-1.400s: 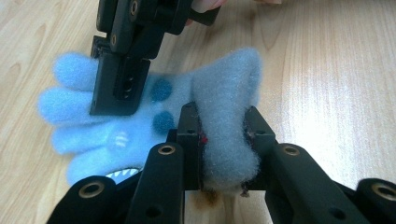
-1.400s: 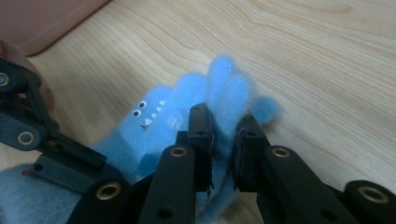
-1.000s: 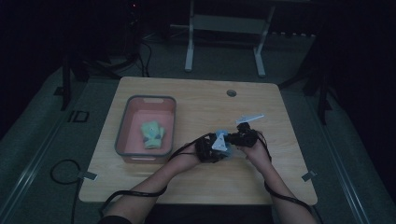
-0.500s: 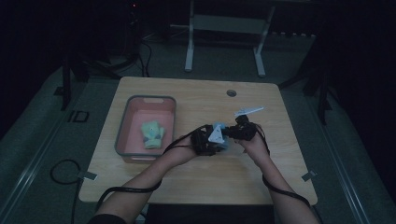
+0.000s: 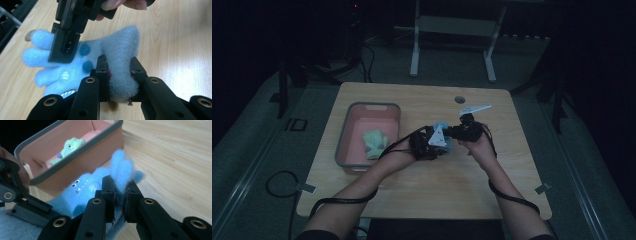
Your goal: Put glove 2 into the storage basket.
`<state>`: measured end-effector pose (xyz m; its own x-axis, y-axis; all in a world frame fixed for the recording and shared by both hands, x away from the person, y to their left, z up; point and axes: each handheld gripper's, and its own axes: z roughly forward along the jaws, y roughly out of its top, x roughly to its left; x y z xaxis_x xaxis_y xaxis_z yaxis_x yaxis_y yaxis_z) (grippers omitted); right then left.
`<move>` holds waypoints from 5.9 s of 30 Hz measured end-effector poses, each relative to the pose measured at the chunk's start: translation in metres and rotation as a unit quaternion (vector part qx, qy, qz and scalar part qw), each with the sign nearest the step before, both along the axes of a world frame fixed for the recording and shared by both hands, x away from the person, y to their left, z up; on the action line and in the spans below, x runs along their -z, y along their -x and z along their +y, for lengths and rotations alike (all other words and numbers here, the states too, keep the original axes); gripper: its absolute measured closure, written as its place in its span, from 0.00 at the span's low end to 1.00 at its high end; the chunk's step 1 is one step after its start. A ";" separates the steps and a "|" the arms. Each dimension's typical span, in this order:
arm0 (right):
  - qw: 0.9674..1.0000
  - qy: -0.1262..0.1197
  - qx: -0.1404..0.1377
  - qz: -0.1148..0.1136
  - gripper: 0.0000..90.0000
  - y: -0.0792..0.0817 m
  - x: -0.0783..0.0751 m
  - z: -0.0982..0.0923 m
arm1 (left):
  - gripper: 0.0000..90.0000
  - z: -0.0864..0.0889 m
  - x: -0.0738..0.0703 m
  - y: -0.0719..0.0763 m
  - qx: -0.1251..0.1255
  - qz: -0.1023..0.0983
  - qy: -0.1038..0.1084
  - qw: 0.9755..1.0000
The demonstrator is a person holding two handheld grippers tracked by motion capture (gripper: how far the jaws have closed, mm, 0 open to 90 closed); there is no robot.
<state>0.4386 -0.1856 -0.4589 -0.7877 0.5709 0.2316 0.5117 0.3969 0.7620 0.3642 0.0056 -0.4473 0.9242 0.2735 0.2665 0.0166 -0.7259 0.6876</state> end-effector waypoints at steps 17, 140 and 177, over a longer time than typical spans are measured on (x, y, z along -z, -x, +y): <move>1.000 0.000 -0.024 -0.019 0.91 -0.014 -0.028 0.052 | 0.84 0.044 -0.026 -0.003 -0.036 -0.017 -0.004 0.999; 0.998 0.037 -0.056 -0.009 0.18 0.007 0.044 0.019 | 0.02 0.027 0.037 0.021 -0.038 0.086 0.060 0.994; 0.999 0.037 -0.007 0.003 0.18 0.036 0.084 -0.046 | 0.02 -0.024 0.086 0.028 0.000 0.099 0.061 0.993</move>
<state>0.4023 -0.2320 -0.5430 -0.7949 0.5753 0.1927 0.5093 0.4601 0.7273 0.3361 -0.0187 -0.5332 0.9554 0.2920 0.0449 0.1592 -0.6370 0.7543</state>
